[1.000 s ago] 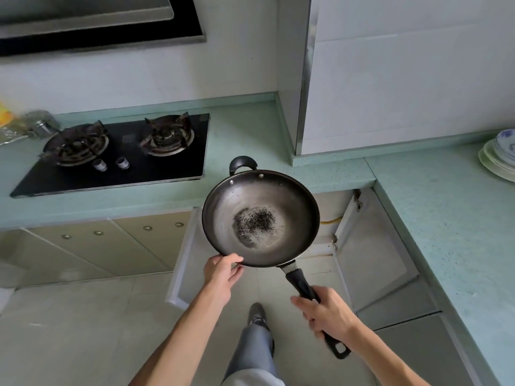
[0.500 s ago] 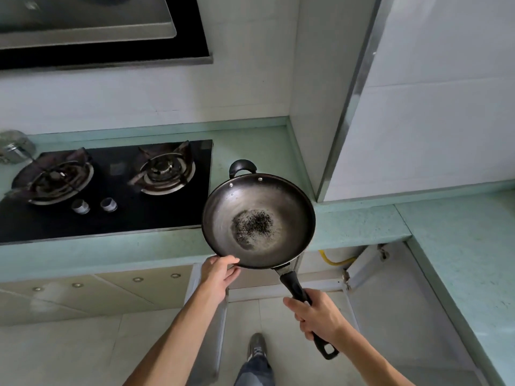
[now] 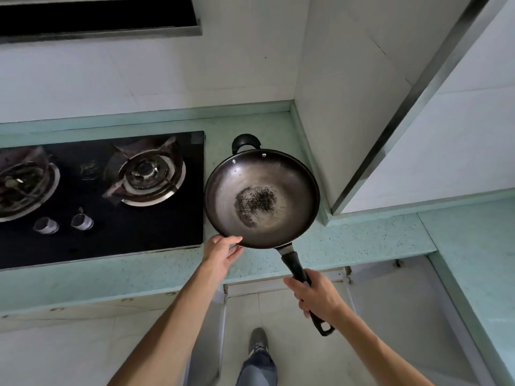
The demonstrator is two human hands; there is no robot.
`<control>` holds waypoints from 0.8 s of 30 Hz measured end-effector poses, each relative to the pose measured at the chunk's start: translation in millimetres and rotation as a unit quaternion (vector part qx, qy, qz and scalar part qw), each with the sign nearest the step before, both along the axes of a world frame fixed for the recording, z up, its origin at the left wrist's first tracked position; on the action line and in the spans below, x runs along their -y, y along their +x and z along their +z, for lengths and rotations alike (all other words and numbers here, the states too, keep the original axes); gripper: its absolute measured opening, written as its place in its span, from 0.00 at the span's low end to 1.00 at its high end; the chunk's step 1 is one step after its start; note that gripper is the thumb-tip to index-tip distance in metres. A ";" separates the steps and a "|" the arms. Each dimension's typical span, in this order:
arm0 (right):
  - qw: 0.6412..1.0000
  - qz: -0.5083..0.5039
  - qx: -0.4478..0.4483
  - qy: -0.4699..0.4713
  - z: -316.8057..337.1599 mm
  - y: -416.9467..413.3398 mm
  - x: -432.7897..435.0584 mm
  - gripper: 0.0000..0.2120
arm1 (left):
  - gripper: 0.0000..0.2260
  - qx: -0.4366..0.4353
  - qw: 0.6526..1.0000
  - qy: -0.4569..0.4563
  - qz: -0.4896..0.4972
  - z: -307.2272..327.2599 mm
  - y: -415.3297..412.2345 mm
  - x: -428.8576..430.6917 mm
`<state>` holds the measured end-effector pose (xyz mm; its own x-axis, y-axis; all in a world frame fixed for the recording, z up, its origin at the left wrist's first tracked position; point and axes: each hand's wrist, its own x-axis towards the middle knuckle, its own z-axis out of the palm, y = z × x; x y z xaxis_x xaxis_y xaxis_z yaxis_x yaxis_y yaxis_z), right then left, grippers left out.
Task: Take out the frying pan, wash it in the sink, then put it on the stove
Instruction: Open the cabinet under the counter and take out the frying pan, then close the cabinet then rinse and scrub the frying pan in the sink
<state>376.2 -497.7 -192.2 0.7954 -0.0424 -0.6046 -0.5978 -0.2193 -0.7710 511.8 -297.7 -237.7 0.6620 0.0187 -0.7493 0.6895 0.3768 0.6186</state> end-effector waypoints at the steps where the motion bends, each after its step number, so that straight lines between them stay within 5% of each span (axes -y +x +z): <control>1: 1.000 0.005 -0.001 -0.010 -1.5 4.1 2.6 0.12 | 0.13 -0.001 1.000 -0.004 -0.005 -0.6 3.9 1.2; 8: 0.997 0.049 0.006 -0.065 -6.8 12.3 7.3 0.12 | 0.11 0.027 0.996 0.022 -0.077 1.0 9.5 -4.7; 14: 0.988 0.106 0.037 -0.102 -0.2 -5.9 26.7 0.26 | 0.17 0.100 0.939 0.222 -0.241 12.7 -18.6 -17.5; 16: 0.985 0.113 0.061 -0.112 -2.2 -23.9 39.1 0.28 | 0.17 0.163 0.857 0.361 -0.330 12.3 -44.1 -26.0; 19: 0.969 0.164 0.077 -0.168 -7.9 -56.8 62.4 0.31 | 0.13 0.290 0.608 0.596 -0.437 -4.3 -91.4 -47.1; 20: 0.961 0.187 0.077 -0.187 -10.6 -68.3 70.8 0.34 | 0.13 0.300 0.549 0.633 -0.457 -10.1 -107.7 -55.5; 22: 0.949 0.225 0.068 -0.209 -17.5 -90.6 87.9 0.39 | 0.18 0.262 0.486 0.680 -0.482 -22.4 -141.7 -70.0; 24: 0.937 0.255 0.048 -0.234 -22.6 -113.8 102.5 0.41 | 0.26 0.196 0.472 0.707 -0.490 -31.4 -178.4 -80.4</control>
<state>262.4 -600.2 -214.8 0.8344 0.1161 -0.5388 -0.2551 -0.7852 -0.5643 333.3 -217.3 -269.1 0.9542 -0.1418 -0.2633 -0.1661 -0.9834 -0.0725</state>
